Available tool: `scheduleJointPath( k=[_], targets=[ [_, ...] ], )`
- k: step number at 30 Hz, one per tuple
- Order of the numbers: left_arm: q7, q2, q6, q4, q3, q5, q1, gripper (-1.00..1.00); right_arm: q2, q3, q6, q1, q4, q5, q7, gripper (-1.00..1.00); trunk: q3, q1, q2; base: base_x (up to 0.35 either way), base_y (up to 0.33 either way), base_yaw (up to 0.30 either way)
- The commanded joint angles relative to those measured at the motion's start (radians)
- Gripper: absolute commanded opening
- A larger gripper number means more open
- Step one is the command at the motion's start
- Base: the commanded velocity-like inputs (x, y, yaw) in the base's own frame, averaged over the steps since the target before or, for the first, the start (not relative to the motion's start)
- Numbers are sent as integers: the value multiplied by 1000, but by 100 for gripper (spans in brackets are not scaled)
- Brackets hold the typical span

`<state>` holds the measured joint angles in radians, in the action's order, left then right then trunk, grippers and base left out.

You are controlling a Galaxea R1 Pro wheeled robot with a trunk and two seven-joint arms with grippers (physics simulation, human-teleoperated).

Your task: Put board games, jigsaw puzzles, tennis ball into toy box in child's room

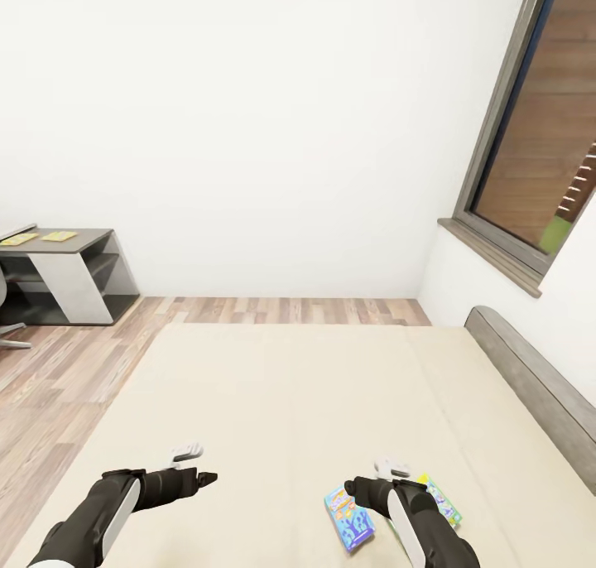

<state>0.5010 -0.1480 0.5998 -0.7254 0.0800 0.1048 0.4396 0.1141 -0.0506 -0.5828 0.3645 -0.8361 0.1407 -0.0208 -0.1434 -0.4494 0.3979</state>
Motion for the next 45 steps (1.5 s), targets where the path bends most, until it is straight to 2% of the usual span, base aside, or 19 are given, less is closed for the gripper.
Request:
scheduleJointPath(
  k=[1, 31, 40, 45],
  targets=[
    [-1, 0, 9, -1, 1, 10, 1, 100, 1, -3, -5, 1, -1, 8, -2, 100, -2, -1, 2, 0, -2, 0],
    [4, 0, 10, -5, 0, 11, 1, 100, 8, -6, -27, 1, -23, 10, 1, 100, -2, -1, 2, 0, 0, 0],
    [7, 1, 11, -7, -1, 13, 1, 100, 16, -6, -119, 11, -69, 14, 1, 100, -10, -1, 2, 0, 0, 0],
    [8, 1, 12, -8, -3, 13, 1, 100, 13, -6, -205, 73, -75, 20, 2, 100, -18, -1, 2, 0, 0, 0]
  ],
)
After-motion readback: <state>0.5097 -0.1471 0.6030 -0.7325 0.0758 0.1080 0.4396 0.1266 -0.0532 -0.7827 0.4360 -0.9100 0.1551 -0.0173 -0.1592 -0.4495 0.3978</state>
